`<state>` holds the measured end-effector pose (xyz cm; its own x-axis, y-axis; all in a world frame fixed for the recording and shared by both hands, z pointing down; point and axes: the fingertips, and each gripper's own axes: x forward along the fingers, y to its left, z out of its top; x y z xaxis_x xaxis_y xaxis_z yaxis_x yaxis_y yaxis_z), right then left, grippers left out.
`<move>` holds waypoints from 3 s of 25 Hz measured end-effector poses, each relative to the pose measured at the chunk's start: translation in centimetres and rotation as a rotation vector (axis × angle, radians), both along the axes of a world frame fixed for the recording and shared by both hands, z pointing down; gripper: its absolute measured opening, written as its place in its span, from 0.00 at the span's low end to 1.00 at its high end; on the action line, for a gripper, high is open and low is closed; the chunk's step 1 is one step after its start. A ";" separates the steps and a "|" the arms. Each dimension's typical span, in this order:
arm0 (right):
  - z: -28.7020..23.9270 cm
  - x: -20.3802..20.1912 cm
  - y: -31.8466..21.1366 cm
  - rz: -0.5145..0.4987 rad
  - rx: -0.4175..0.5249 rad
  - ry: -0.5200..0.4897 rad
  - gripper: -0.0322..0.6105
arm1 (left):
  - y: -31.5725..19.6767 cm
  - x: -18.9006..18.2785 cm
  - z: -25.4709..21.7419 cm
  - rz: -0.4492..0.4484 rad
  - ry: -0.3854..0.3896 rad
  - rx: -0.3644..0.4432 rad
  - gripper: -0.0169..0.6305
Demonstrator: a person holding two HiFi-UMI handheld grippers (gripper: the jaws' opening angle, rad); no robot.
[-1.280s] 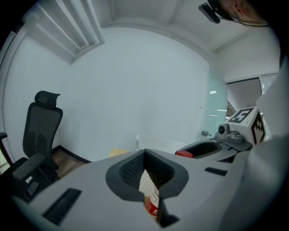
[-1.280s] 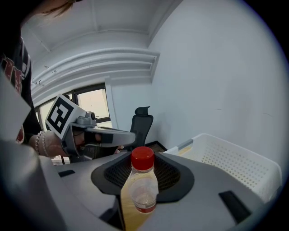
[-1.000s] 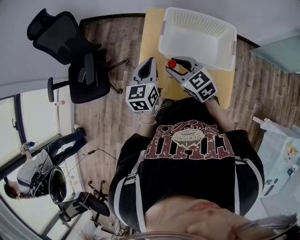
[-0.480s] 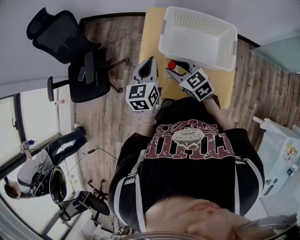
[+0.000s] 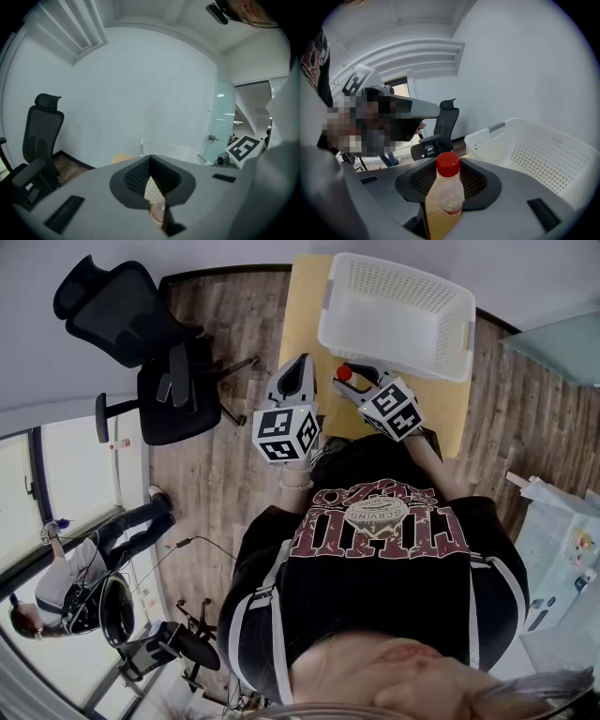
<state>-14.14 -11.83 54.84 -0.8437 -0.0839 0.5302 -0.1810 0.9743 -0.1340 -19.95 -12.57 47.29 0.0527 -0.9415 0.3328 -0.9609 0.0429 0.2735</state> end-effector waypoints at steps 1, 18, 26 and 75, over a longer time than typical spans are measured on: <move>0.1 0.0 0.0 0.000 -0.001 0.002 0.31 | 0.0 0.0 0.0 0.000 0.000 0.000 0.10; 0.6 1.2 1.2 -0.024 0.026 0.018 0.31 | 0.4 0.6 -0.4 -0.002 -0.003 0.007 0.10; 0.3 2.1 2.2 -0.038 0.045 0.006 0.31 | 0.4 1.4 -0.6 0.006 -0.004 0.010 0.10; -3.2 3.8 2.1 0.028 -0.002 -0.112 0.31 | -0.3 2.8 -0.9 0.031 -0.013 0.014 0.10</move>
<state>-10.35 -9.73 51.62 -0.8952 -0.1071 0.4327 -0.1917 0.9689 -0.1568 -17.11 -12.83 46.34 0.0779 -0.9442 0.3201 -0.9652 0.0089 0.2612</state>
